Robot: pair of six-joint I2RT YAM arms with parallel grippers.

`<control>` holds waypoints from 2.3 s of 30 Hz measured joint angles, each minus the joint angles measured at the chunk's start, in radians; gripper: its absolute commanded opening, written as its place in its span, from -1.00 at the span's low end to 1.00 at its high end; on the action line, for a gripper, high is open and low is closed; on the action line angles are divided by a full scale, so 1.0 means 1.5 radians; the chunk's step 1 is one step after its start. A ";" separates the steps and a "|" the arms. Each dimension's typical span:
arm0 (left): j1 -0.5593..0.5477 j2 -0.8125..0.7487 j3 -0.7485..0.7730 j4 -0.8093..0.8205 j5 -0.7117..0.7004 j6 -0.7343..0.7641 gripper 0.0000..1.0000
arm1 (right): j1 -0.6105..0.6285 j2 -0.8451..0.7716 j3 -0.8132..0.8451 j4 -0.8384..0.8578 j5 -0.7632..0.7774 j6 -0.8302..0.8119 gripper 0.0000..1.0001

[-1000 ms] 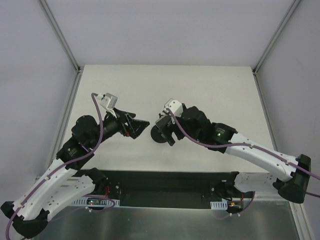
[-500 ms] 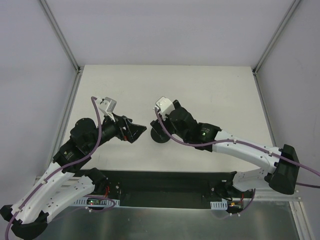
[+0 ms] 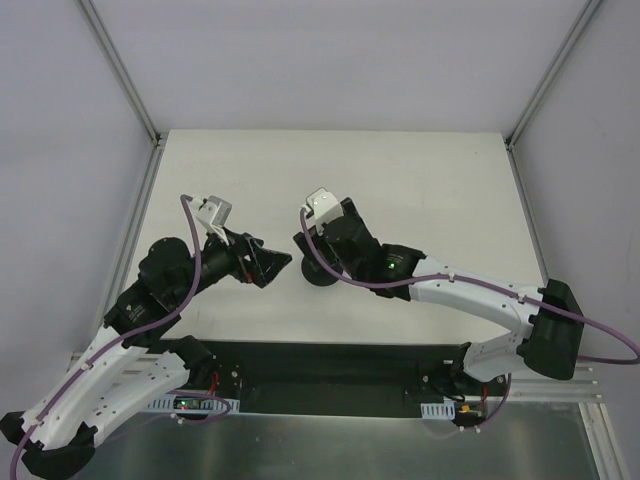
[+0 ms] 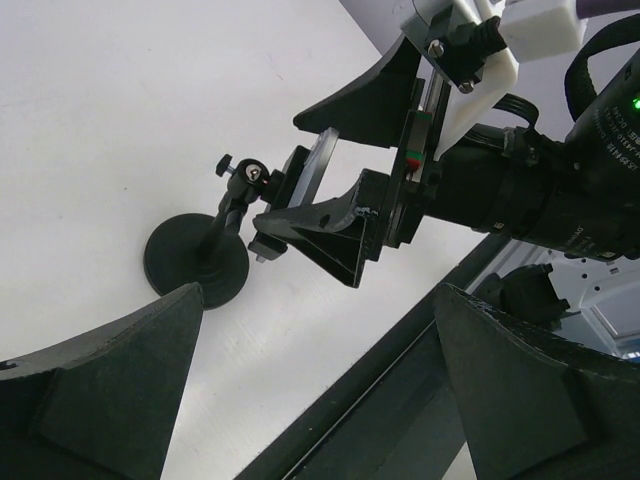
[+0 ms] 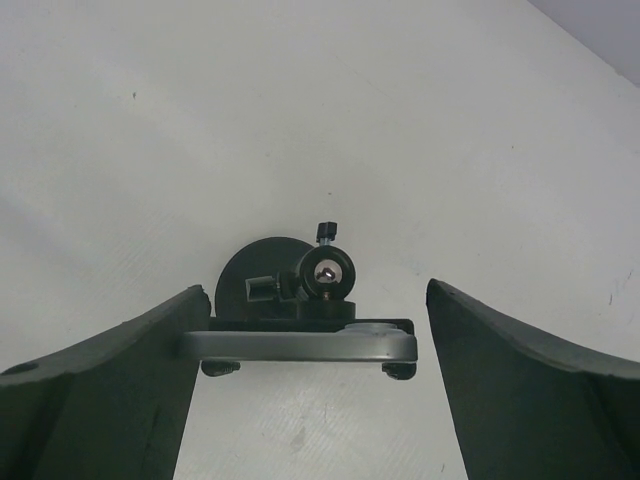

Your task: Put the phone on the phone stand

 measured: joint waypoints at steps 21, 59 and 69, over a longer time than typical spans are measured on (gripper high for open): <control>0.000 -0.007 0.000 -0.018 0.017 -0.001 0.93 | -0.049 -0.002 0.056 -0.114 -0.038 0.165 -0.99; 0.000 0.030 0.000 -0.009 0.112 -0.008 0.91 | -0.754 -0.313 -0.069 -0.340 0.034 0.166 -0.99; 0.000 0.021 -0.005 0.004 0.130 -0.016 0.90 | -0.767 -0.360 -0.115 -0.322 0.020 0.182 -0.99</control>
